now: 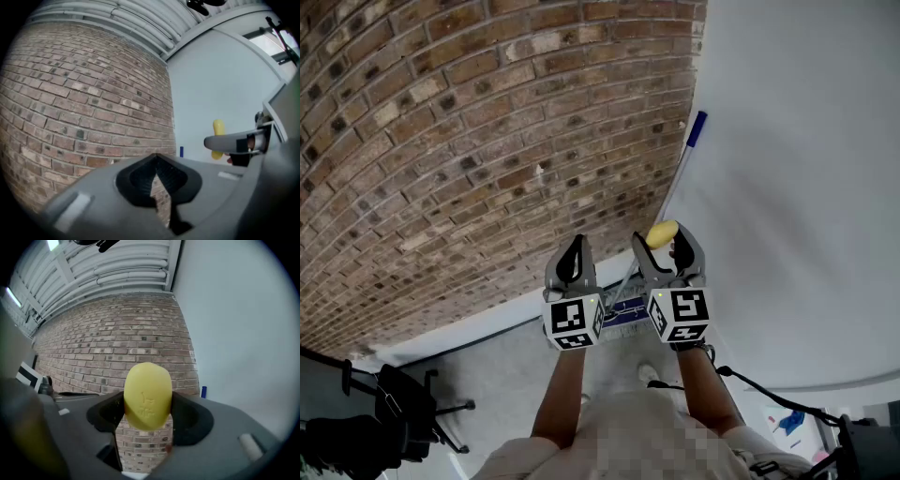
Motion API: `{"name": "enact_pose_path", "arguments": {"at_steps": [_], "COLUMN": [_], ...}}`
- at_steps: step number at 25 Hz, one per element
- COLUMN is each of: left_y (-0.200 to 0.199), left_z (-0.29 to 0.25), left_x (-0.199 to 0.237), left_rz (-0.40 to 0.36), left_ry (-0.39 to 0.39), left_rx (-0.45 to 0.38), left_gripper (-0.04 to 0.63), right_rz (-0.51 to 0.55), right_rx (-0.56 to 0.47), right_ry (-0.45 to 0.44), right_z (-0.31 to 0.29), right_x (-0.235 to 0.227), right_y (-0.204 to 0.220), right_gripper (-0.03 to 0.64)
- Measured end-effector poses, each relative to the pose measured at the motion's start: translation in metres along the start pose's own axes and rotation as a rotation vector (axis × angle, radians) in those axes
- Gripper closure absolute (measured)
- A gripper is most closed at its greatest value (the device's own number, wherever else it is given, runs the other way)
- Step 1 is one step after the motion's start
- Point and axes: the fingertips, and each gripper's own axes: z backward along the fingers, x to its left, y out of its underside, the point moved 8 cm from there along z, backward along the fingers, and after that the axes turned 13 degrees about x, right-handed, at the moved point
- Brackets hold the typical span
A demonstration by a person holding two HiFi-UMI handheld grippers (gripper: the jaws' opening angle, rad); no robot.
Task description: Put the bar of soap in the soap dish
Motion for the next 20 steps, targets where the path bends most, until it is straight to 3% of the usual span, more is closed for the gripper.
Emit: {"name": "enact_pose_path", "arguments": {"at_steps": [6, 11, 15, 17, 20], "left_y": [0.005, 0.016, 0.017, 0.016, 0.023], "left_z": [-0.023, -0.003, 0.046, 0.087, 0.166], "left_x": [-0.025, -0.005, 0.044, 0.074, 0.121], "left_rz": [-0.006, -0.003, 0.008, 0.015, 0.007], "left_ry": [-0.049, -0.212, -0.381, -0.494, -0.695], "left_rx": [0.007, 0.05, 0.065, 0.076, 0.1], "left_gripper": [0.594, 0.594, 0.594, 0.594, 0.594], "right_rz": [0.004, -0.002, 0.037, 0.088, 0.082], "right_rx": [0.014, 0.055, 0.059, 0.05, 0.051], "right_ry": [-0.063, -0.257, -0.423, -0.5, -0.699], "right_z": [-0.017, -0.047, -0.07, -0.075, -0.069], "right_x": [-0.033, -0.005, 0.064, 0.115, 0.206], "right_y": [0.006, 0.013, 0.012, 0.009, 0.008], "right_gripper": [0.317, 0.317, 0.316, 0.318, 0.318]}}
